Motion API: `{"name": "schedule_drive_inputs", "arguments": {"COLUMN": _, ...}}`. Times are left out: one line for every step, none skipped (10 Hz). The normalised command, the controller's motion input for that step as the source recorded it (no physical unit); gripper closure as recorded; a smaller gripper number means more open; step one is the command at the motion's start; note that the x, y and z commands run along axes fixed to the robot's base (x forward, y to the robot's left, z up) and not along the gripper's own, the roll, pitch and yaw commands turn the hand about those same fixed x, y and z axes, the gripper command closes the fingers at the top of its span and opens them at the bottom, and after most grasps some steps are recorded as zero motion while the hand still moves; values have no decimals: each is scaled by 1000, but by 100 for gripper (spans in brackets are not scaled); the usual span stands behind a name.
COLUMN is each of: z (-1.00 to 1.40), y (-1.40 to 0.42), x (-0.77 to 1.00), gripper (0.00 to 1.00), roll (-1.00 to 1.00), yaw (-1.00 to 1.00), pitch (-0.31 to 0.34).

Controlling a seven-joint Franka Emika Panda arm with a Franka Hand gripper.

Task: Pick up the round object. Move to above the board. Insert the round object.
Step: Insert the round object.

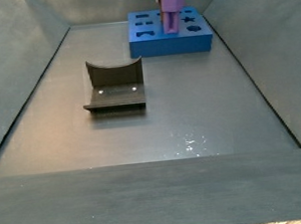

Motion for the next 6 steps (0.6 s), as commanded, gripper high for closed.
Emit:
{"name": "schedule_drive_inputs", "arguments": {"z": -737, "y": -60, "x": 0, "gripper": 100, "roll": -177, "yaw": -63, "pitch": 0}}
{"name": "schedule_drive_inputs", "arguments": {"z": -657, "y": -37, "x": 0, "gripper": 100, "roll": -131, "yaw": -51, "pitch": 0}}
{"name": "schedule_drive_inputs", "arguments": {"z": -477, "y": -20, "x": 0, "gripper": 100, "roll": -166, "yaw": -34, "pitch": 0}}
{"name": "schedule_drive_inputs", "arguments": {"z": -189, "y": 0, "x": 0, "gripper": 100, "roll": -374, "yaw": 0, "pitch": 0}}
{"name": "schedule_drive_inputs", "arguments": {"z": -54, "y": 0, "x": 0, "gripper": 100, "roll": -140, "yaw": 0, "pitch": -26}}
{"name": "schedule_drive_inputs", "arguments": {"z": 0, "y": 0, "x": 0, "gripper": 100, "roll": 0, "yaw": 0, "pitch": 0}}
